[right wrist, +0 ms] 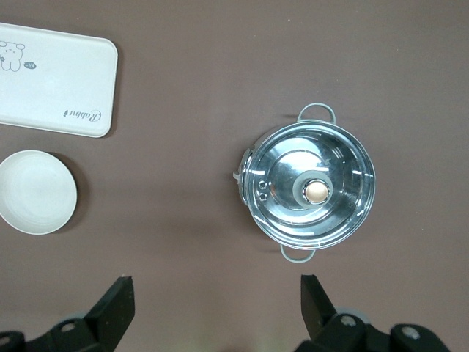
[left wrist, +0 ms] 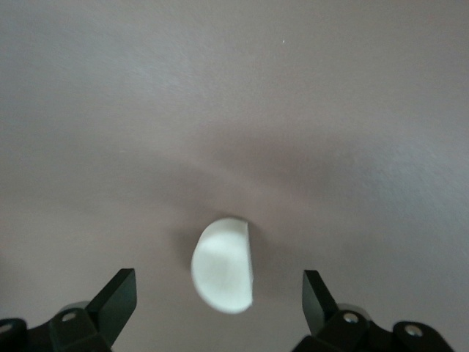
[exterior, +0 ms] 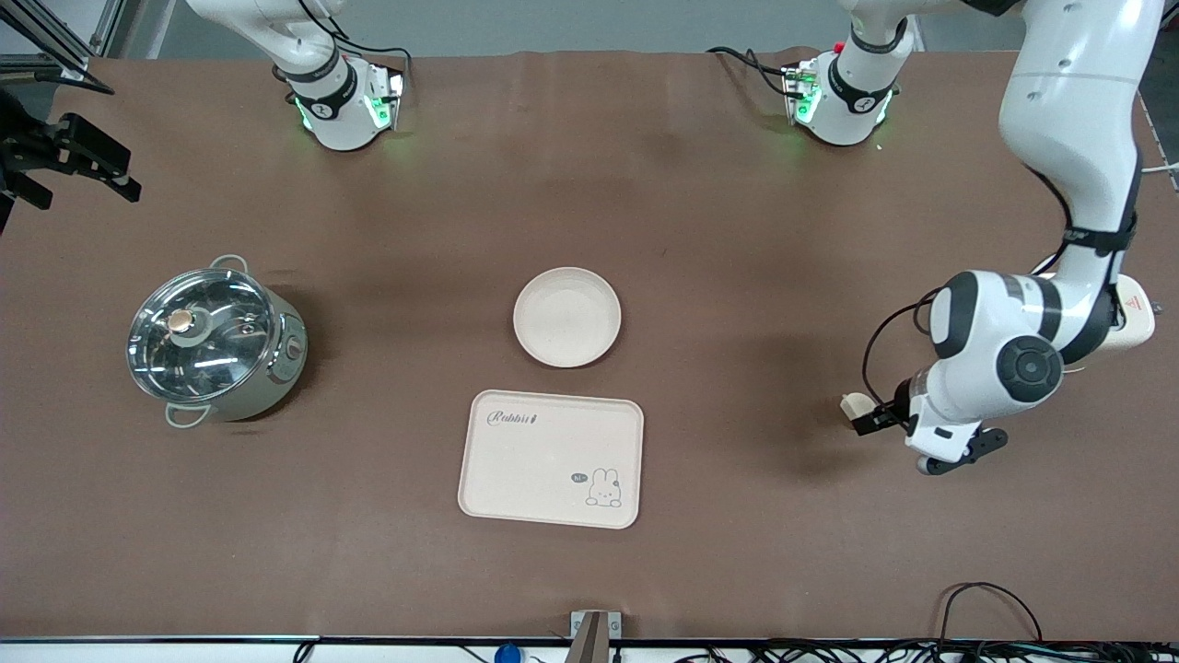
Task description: Place bun in plate and plate on tray
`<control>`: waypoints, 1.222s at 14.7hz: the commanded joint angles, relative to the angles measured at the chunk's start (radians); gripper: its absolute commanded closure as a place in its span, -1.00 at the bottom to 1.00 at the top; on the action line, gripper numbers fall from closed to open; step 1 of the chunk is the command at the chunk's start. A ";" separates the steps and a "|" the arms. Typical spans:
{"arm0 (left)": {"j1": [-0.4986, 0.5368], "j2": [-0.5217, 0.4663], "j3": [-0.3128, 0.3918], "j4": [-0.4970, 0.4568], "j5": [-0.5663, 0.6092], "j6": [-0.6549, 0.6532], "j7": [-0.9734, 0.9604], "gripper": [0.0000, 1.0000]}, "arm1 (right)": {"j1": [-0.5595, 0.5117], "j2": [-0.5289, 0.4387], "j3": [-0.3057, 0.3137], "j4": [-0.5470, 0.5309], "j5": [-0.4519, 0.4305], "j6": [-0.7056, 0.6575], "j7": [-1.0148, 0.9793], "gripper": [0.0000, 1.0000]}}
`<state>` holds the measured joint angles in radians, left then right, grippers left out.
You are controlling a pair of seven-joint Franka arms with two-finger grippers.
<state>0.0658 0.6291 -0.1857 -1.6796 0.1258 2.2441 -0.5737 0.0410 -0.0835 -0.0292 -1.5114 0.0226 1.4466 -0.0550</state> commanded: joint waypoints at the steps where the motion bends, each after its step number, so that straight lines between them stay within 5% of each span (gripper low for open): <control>1: 0.009 0.032 -0.006 0.000 0.015 0.034 -0.078 -1.00 | -0.009 -0.016 0.002 -0.013 -0.004 0.002 -0.013 -1.00; 4: -0.003 0.044 -0.006 -0.029 0.014 0.038 -0.092 -0.95 | -0.009 -0.016 0.002 -0.013 -0.003 -0.005 -0.013 -1.00; 7: 0.006 0.055 -0.006 -0.037 0.014 0.038 -0.091 -0.43 | -0.007 -0.015 0.003 -0.021 0.002 0.003 -0.011 -1.00; 10: -0.006 0.066 -0.006 -0.029 0.011 0.038 -0.101 -0.10 | -0.006 -0.006 0.005 -0.071 0.100 0.024 0.006 -1.00; 13: -0.009 0.066 -0.006 -0.028 0.011 0.038 -0.129 0.21 | 0.007 0.004 0.009 -0.194 0.166 0.124 0.018 -1.00; 18: -0.112 0.041 -0.009 -0.029 0.009 0.025 -0.288 0.41 | 0.109 0.004 0.011 -0.487 0.310 0.424 0.078 -1.00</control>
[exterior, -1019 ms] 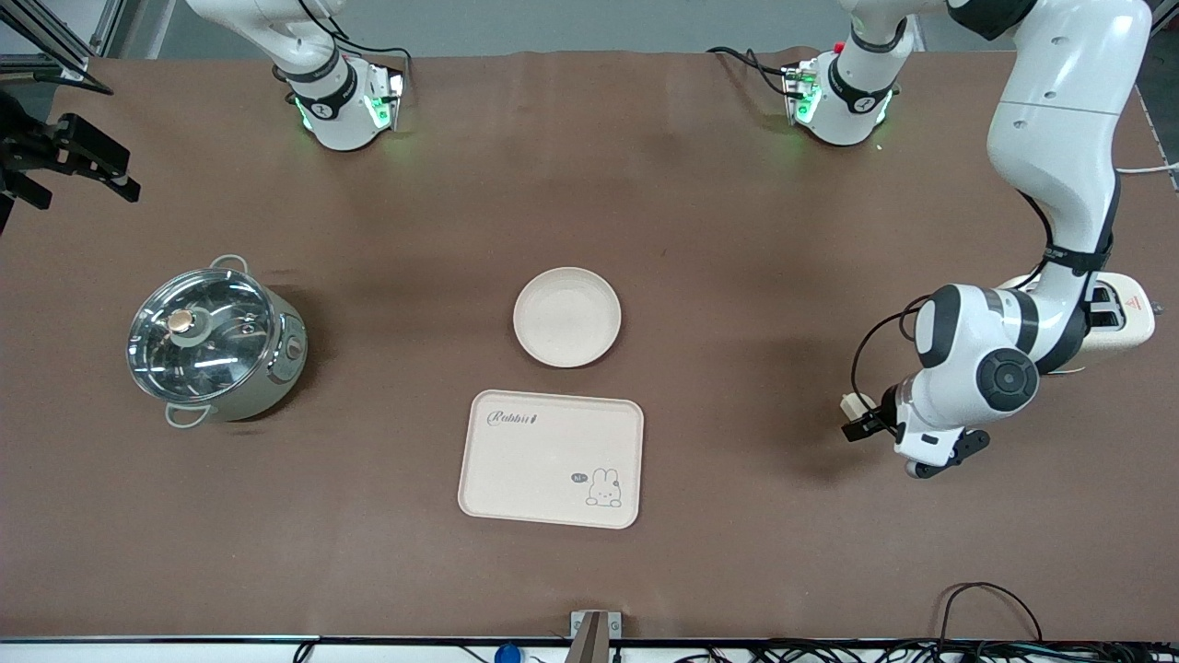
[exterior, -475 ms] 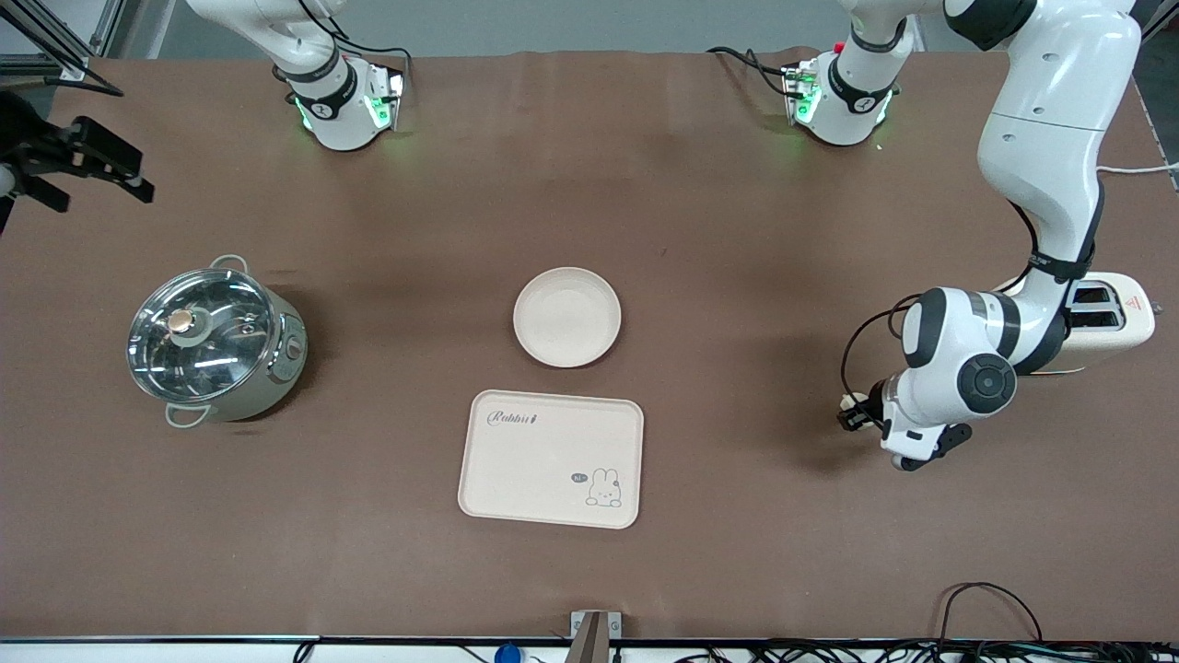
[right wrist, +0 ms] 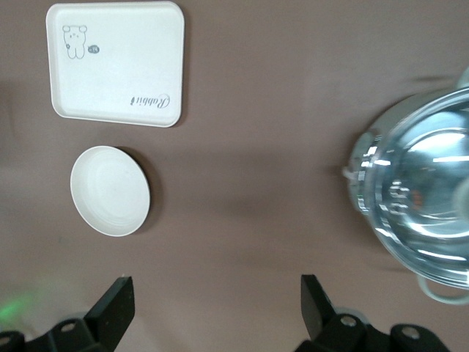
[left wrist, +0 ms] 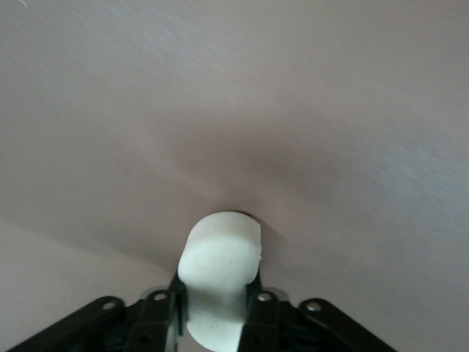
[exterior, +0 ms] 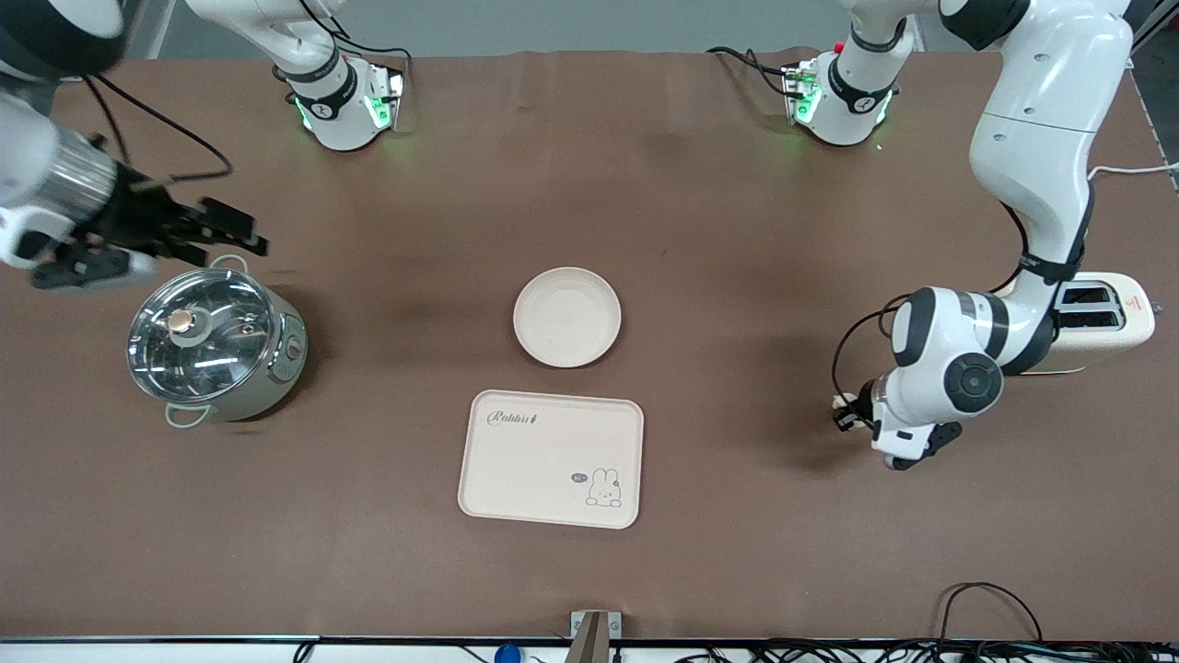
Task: Place bun in plate and plate on tray
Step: 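Carry the bun onto the white plate while the right gripper reaches the plate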
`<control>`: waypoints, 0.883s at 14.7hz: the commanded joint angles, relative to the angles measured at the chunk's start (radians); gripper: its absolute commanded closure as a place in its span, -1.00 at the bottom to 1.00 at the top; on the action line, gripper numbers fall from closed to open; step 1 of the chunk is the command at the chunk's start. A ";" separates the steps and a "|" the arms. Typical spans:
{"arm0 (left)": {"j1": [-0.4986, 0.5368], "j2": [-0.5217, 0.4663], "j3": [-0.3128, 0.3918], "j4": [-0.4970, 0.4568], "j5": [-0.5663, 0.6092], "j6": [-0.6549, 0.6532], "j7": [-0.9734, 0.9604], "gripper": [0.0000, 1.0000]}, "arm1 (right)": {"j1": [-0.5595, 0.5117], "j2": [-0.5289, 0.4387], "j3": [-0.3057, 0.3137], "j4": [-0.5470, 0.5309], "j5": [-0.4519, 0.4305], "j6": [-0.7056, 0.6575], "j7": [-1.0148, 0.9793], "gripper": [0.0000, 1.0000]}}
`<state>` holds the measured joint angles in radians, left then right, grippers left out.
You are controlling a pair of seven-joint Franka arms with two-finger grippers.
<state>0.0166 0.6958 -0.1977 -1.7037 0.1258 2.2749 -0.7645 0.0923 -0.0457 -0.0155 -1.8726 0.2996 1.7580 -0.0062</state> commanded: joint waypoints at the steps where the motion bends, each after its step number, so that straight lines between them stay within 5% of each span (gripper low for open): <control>1: -0.108 -0.048 -0.011 -0.004 0.009 -0.021 -0.177 0.41 | 0.082 -0.028 -0.001 -0.169 0.038 0.174 0.029 -1.00; 6: -0.395 -0.026 -0.060 0.185 0.005 -0.182 -0.510 0.41 | 0.226 0.134 -0.001 -0.260 0.202 0.418 0.068 -1.00; 13: -0.618 0.097 -0.062 0.266 -0.104 -0.020 -0.630 0.33 | 0.401 0.398 -0.001 -0.261 0.462 0.754 0.069 -1.00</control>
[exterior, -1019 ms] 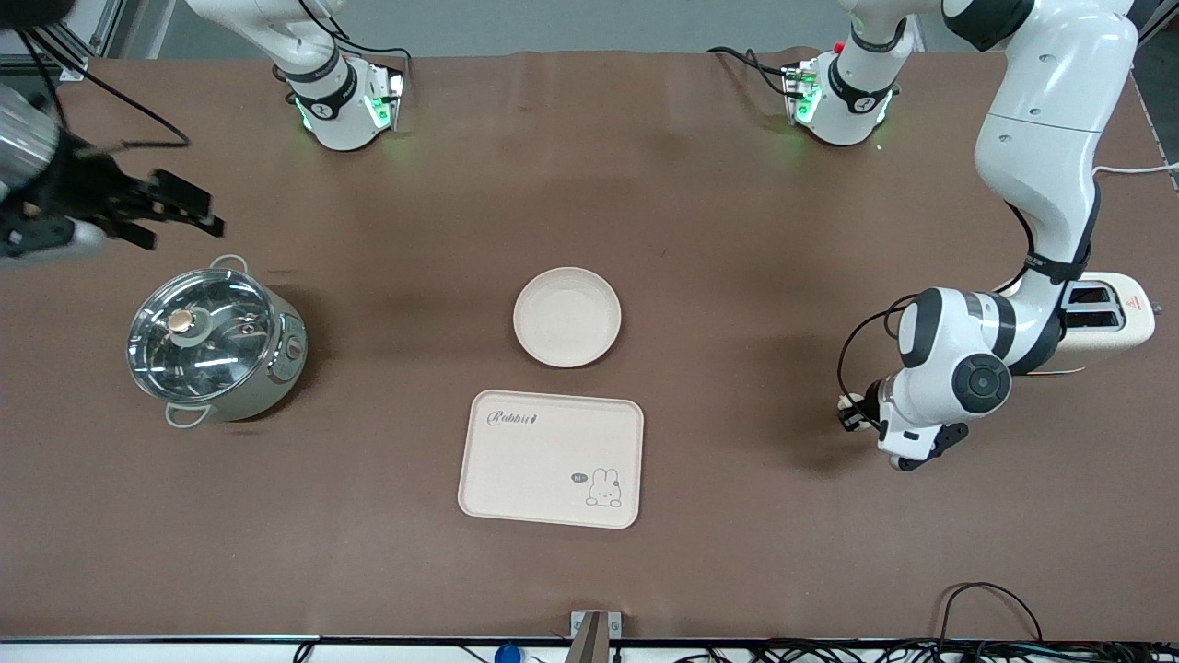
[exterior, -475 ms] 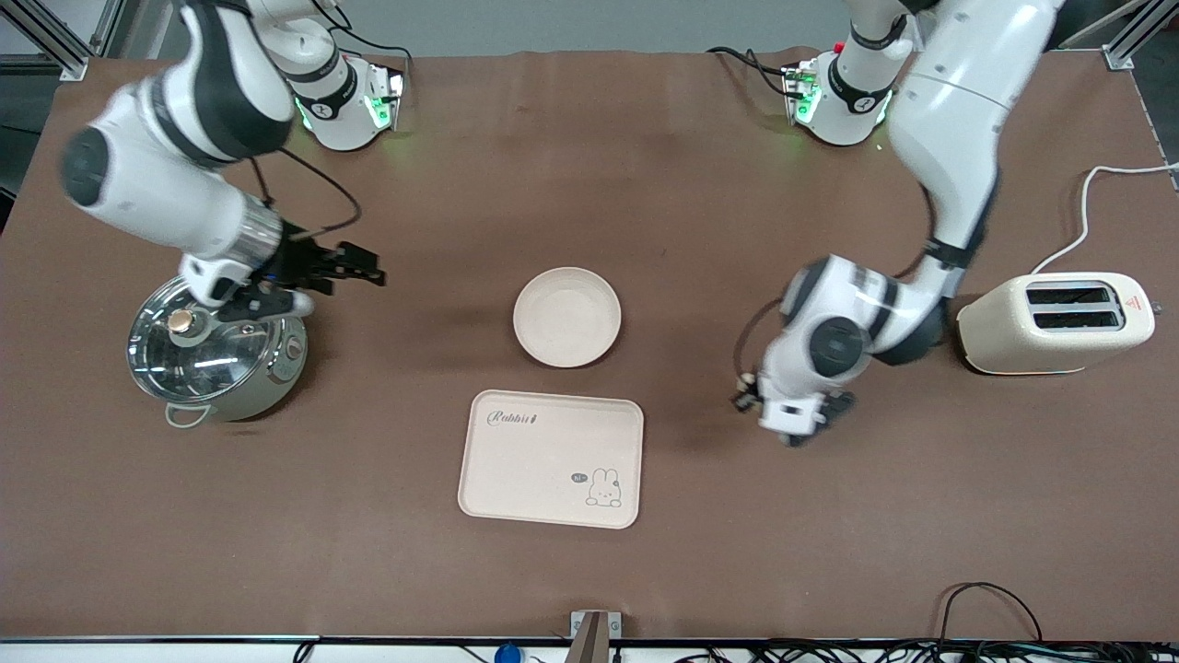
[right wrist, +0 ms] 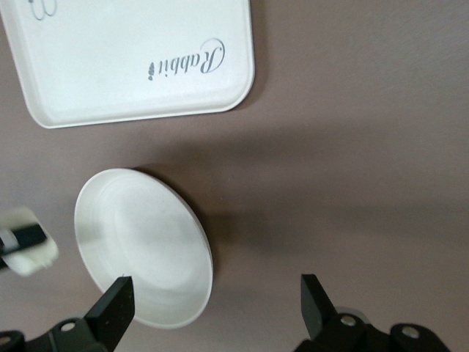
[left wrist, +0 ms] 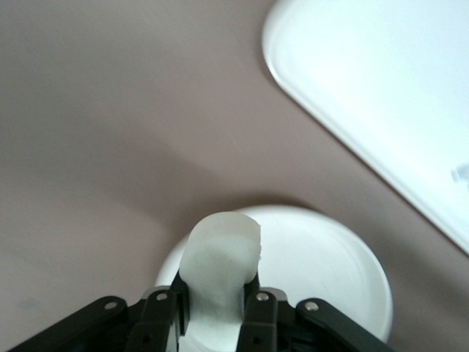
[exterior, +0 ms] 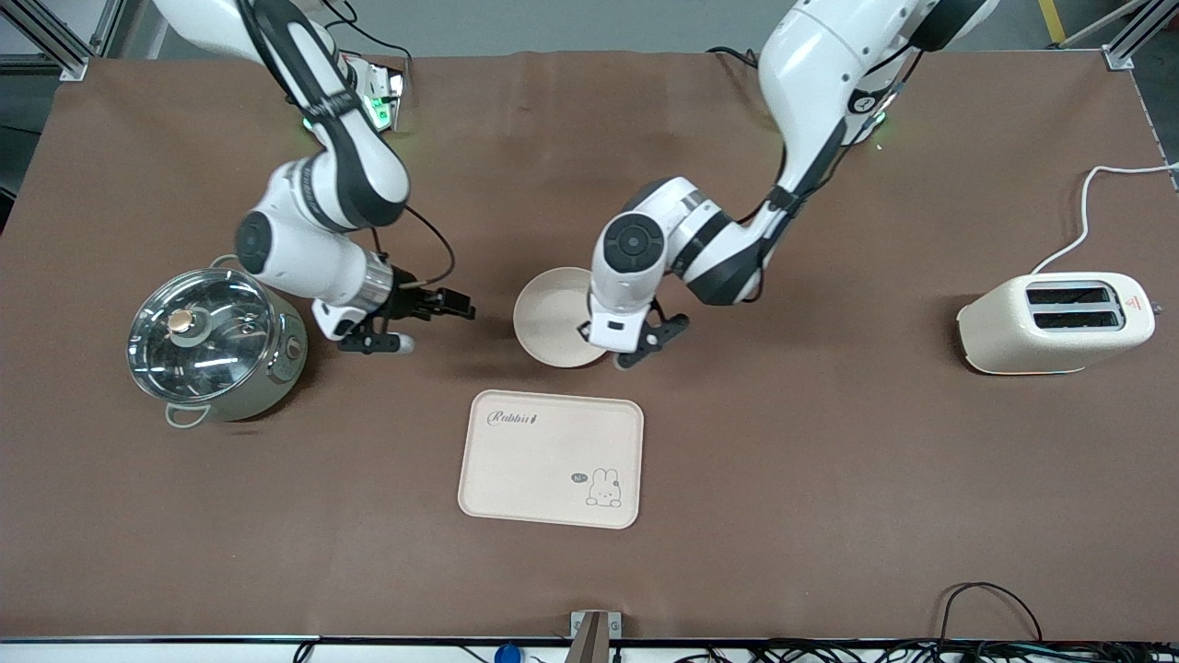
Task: Place bun in plate and plate on tray
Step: 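Carry the bun onto the white plate while the right gripper reaches the plate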
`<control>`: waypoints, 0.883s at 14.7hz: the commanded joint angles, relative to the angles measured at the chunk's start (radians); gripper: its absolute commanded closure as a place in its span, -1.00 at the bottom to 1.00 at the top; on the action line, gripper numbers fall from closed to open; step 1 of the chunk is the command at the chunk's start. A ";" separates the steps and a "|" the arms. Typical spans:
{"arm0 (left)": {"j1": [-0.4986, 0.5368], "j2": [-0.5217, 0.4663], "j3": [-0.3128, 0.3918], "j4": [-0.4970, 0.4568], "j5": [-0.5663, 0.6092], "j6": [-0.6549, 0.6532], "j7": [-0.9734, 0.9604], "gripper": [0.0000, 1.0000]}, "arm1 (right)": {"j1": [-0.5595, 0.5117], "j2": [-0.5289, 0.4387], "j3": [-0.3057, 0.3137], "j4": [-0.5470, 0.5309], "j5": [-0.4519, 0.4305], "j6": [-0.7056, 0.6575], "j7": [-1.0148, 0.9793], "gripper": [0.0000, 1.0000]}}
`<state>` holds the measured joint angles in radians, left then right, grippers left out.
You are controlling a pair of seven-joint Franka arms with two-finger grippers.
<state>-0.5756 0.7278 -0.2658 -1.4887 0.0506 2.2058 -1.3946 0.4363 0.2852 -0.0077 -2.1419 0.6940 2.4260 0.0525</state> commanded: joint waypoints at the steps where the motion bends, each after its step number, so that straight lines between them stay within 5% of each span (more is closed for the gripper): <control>1: -0.044 0.074 0.007 0.051 -0.031 0.084 -0.003 0.31 | 0.083 0.099 -0.009 0.013 0.097 0.131 0.009 -1.00; 3: -0.061 0.087 0.007 0.054 -0.031 0.109 -0.007 0.26 | 0.122 0.146 -0.009 0.033 0.136 0.165 0.009 -0.86; 4: -0.063 0.084 0.007 0.054 -0.031 0.109 -0.007 0.01 | 0.124 0.159 -0.009 0.037 0.137 0.168 0.007 -0.80; 6: -0.063 0.075 0.008 0.056 -0.023 0.109 0.006 -1.00 | 0.127 0.167 -0.009 0.039 0.140 0.170 0.007 -0.63; 13: 0.017 -0.092 0.019 0.103 -0.015 -0.035 0.054 -1.00 | 0.196 0.209 -0.008 0.039 0.157 0.238 0.006 -0.37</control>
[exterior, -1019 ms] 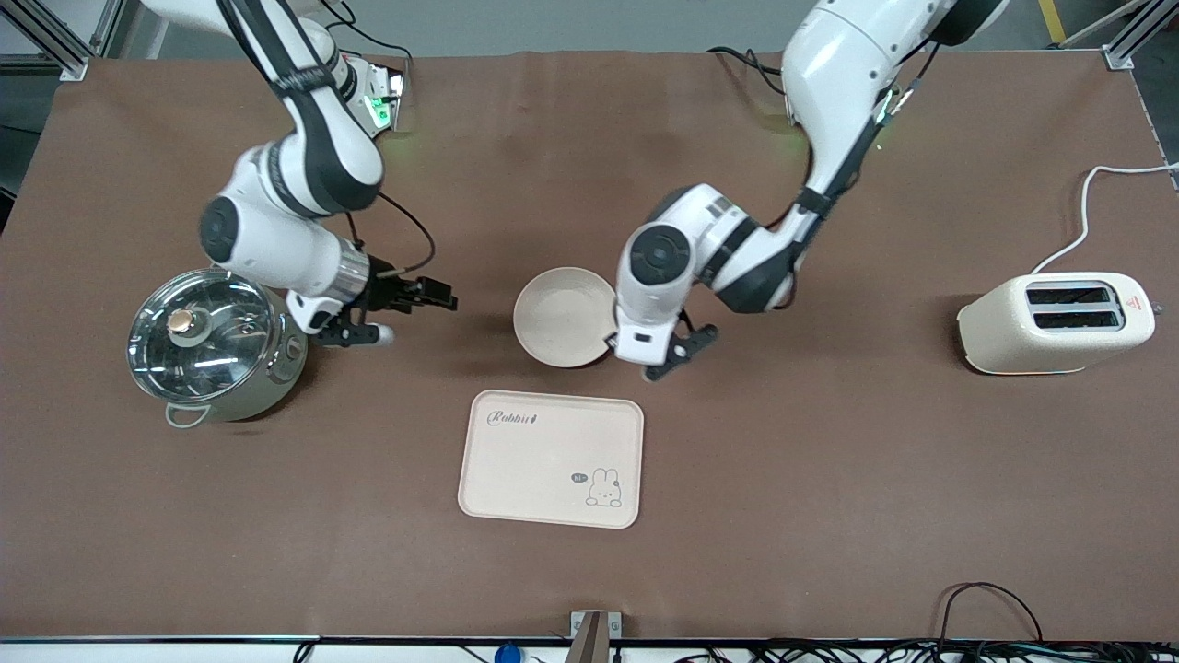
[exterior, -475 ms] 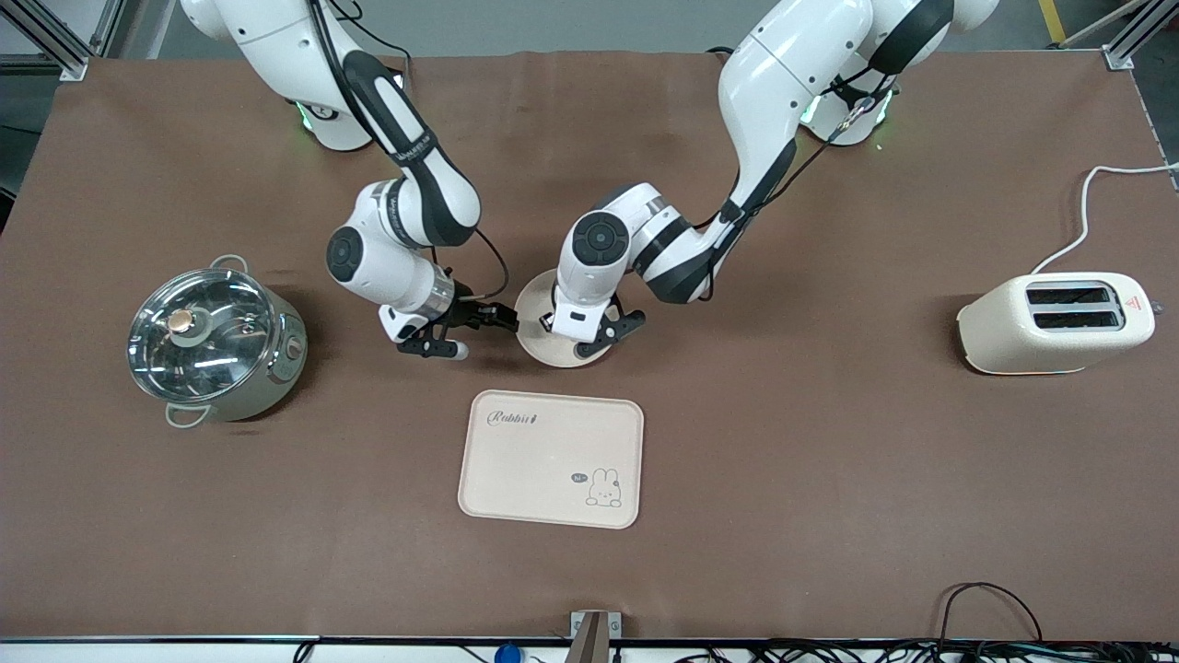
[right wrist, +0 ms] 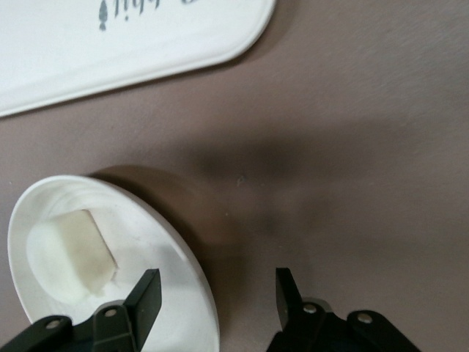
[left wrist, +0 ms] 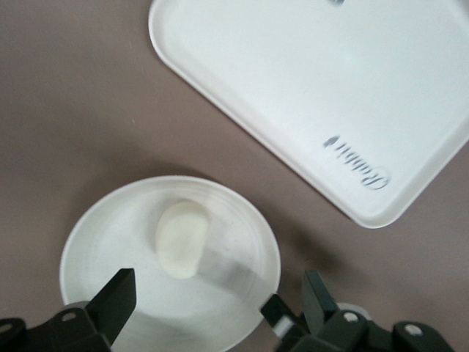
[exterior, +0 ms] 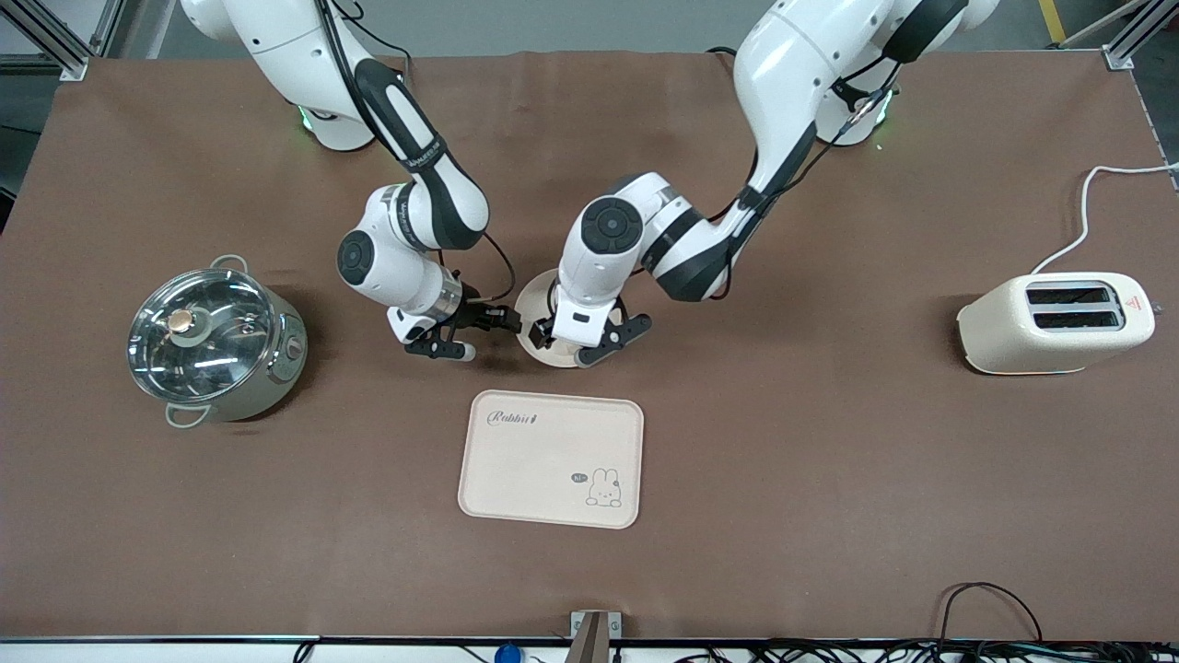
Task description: Place bun in plate and plate on tray
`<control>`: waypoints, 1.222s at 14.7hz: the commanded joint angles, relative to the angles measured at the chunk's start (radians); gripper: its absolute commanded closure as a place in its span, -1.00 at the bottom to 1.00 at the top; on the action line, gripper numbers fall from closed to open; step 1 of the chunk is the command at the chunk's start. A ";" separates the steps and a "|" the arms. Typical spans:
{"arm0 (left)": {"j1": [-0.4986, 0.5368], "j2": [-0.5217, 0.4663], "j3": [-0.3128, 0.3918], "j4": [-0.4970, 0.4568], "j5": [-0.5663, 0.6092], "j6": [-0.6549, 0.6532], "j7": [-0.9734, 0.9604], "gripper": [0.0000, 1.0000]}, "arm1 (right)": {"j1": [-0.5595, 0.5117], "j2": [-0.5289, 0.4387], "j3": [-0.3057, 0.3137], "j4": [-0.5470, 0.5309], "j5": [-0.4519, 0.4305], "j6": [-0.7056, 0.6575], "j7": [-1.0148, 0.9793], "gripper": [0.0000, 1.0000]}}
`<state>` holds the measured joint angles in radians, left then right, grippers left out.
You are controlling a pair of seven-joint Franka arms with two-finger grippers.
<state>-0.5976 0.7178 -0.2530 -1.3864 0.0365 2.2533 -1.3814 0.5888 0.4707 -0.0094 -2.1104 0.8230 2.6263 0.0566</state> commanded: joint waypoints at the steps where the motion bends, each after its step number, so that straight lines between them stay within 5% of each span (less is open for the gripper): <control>1: 0.068 -0.110 0.006 0.006 -0.001 -0.116 0.076 -1.00 | 0.054 0.031 -0.007 0.007 0.028 0.040 -0.006 -0.34; 3: 0.148 -0.167 0.006 0.006 0.000 -0.188 0.181 -1.00 | 0.063 0.036 -0.008 0.007 0.028 0.040 -0.011 -0.22; 7: 0.320 -0.276 0.009 0.007 0.016 -0.343 0.450 -1.00 | 0.071 0.036 -0.006 0.003 0.028 0.038 -0.056 0.72; 9: 0.409 -0.331 0.009 0.007 0.040 -0.389 0.582 -1.00 | 0.068 0.036 -0.006 0.004 0.028 0.032 -0.055 0.97; 18: 0.575 -0.494 0.008 0.006 0.109 -0.593 0.990 -1.00 | 0.059 -0.084 0.045 -0.019 0.067 0.002 -0.072 1.00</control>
<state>-0.0279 0.2624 -0.2399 -1.3610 0.1255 1.6841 -0.4390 0.6506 0.4622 0.0286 -2.0985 0.8487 2.6533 0.0132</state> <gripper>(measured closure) 0.000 0.934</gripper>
